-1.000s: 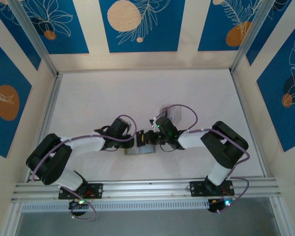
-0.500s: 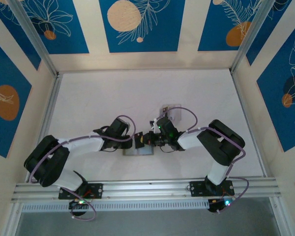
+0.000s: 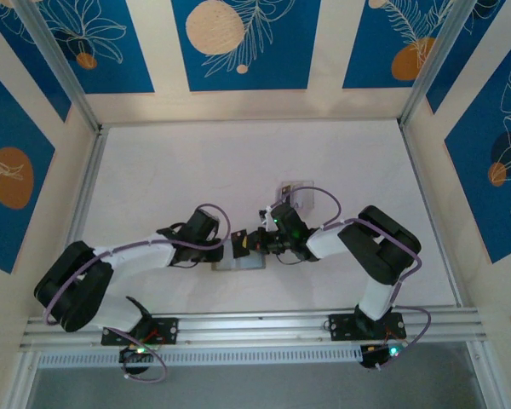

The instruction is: Put the credit cards into the card holder

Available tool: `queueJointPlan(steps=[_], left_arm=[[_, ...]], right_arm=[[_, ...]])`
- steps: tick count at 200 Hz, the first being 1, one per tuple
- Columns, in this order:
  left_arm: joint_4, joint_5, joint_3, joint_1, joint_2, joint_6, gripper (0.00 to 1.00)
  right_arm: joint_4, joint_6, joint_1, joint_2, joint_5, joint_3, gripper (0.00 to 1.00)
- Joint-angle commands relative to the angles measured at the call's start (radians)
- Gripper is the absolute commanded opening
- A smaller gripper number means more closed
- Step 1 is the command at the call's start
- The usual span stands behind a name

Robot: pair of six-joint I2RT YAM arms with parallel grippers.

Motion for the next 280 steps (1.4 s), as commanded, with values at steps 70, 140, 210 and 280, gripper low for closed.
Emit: queueJointPlan(steps=[70, 140, 210, 280], left_arm=[[-0.053, -0.021, -0.087, -0.035, 0.034, -0.059, 0.15], [-0.045, -0.04, -0.097, -0.044, 0.051, -0.08, 0.15], [-0.031, -0.043, -0.1, -0.044, 0.071, -0.08, 0.15], [-0.026, -0.043, -0.101, -0.043, 0.077, -0.077, 0.15]], right_arm=[[-0.135, -0.016, -0.006, 0.065, 0.023, 0.053, 0.0], [-0.069, 0.055, 0.023, 0.037, 0.012, -0.01, 0.0], [-0.041, 0.126, 0.079, -0.012, 0.066, -0.08, 0.0], [-0.027, 0.154, 0.121, -0.011, 0.078, -0.105, 0.0]])
